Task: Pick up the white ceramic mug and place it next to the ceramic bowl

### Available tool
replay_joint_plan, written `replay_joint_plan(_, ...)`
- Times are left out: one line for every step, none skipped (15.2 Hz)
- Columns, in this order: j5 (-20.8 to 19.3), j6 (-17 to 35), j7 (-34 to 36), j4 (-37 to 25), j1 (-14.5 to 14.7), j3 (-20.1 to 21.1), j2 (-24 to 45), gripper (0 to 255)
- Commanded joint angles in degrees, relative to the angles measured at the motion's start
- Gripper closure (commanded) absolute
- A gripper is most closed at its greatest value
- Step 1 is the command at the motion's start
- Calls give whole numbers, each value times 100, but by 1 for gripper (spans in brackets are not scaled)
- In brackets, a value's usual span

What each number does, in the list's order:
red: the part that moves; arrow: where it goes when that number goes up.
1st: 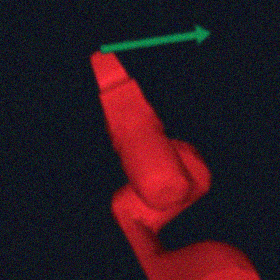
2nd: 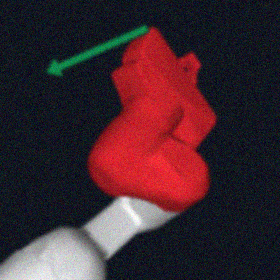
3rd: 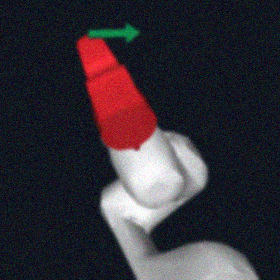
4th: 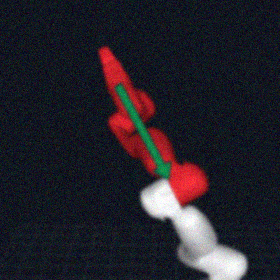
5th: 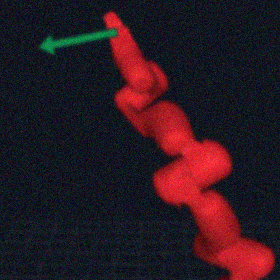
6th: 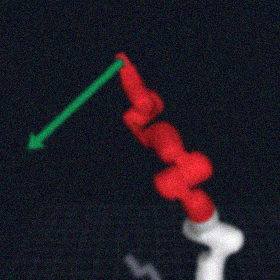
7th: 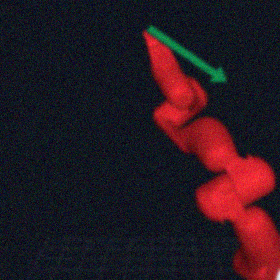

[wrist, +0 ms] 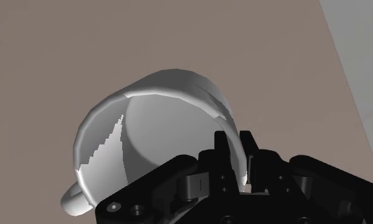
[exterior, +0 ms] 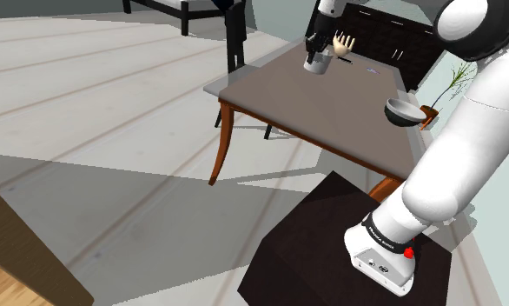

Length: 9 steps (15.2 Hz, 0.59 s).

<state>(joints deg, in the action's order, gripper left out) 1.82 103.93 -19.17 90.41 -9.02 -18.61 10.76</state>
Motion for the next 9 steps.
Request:
replay_joint_plan(-93,93,-104,409,-40,-62,-333,255)
replay_joint_plan(-143,145,-166,621,-70,-98,-503,255)
replay_joint_plan(-193,191,-229,823,-102,-135,-669,255)
replay_joint_plan(-244,233,-293,1015,-136,-173,-830,255)
replay_joint_plan(-296,269,-359,1197,-174,-212,-987,255)
replay_joint_plan(-348,301,-425,1371,-212,-253,-1141,255)
replay_joint_plan(-401,329,-493,1536,-253,-295,-1290,255)
replay_joint_plan(-455,353,-563,1693,-296,-338,-1436,255)
replay_joint_plan(-509,373,-634,1843,-341,-381,-1578,255)
